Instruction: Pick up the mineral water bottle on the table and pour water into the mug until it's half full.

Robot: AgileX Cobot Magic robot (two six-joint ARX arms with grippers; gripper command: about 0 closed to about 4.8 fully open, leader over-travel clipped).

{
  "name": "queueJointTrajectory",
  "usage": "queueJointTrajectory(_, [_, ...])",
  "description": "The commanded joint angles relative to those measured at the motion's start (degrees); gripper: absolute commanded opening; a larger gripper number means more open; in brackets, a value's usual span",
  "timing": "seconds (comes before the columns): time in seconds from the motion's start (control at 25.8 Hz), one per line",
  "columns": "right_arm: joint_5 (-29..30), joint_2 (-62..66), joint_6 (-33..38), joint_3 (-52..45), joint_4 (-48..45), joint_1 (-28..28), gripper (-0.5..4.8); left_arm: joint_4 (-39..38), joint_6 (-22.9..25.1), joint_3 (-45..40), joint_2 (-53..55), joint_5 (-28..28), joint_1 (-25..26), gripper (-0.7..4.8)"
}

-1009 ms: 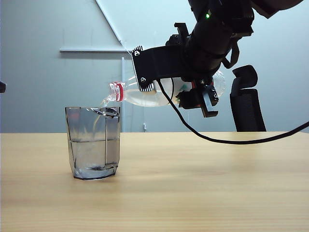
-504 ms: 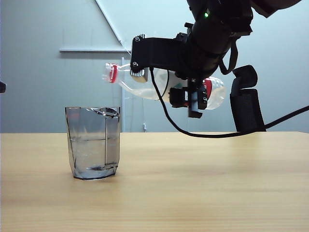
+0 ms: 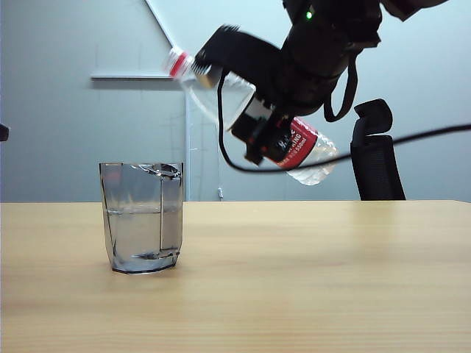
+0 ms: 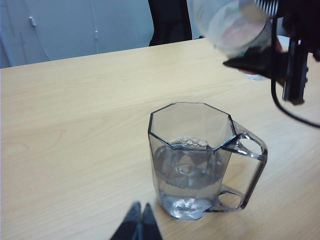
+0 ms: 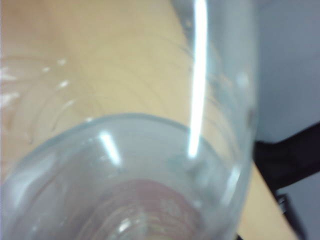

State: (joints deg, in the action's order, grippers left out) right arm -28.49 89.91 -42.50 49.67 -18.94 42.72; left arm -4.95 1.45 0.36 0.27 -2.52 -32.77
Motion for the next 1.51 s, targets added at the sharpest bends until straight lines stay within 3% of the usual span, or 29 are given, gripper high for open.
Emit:
queueJointTrajectory(0.04, [-0.55,-1.57,10.32,0.46,-1.79,-0.04,3.22,0.74,-0.17,0.15,0.07,0.17,0.00,-0.02])
queueJointTrajectory(0.23, [1.81,-3.96,21.99,0.20,-1.99,-0.74,2.16,0.76,-0.17,0.15,0.07,0.17,0.00,-0.02])
queueJointTrajectory(0.5, [6.51,-6.12,34.62,-1.25,-2.25,-2.51,2.16,0.74,-0.17,0.15,0.07,0.17,0.00,-0.02])
queueJointTrajectory(0.74, [9.53,-10.40,42.03,-8.09,-4.09,-4.48,2.16,0.76,-0.17,0.15,0.07,0.15,0.00,-0.02])
queueJointTrajectory(0.81, [13.49,-14.32,44.48,-16.55,-11.82,-5.70,2.16,0.76,-0.17,0.15,0.07,0.17,0.00,-0.02])
queueJointTrajectory(1.01, [19.71,-14.91,50.97,-25.55,-23.74,-9.25,2.41,0.76,-0.17,0.15,0.07,0.17,0.00,-0.02])
queueJointTrajectory(1.24, [21.16,-12.22,51.56,-29.81,-29.42,-12.41,2.47,0.74,-0.17,0.15,0.07,0.17,0.02,-0.02])
queueJointTrajectory(1.51, [22.23,-7.08,51.47,-29.79,-32.39,-12.48,2.48,0.74,-0.17,0.15,0.07,0.26,1.05,-0.02])
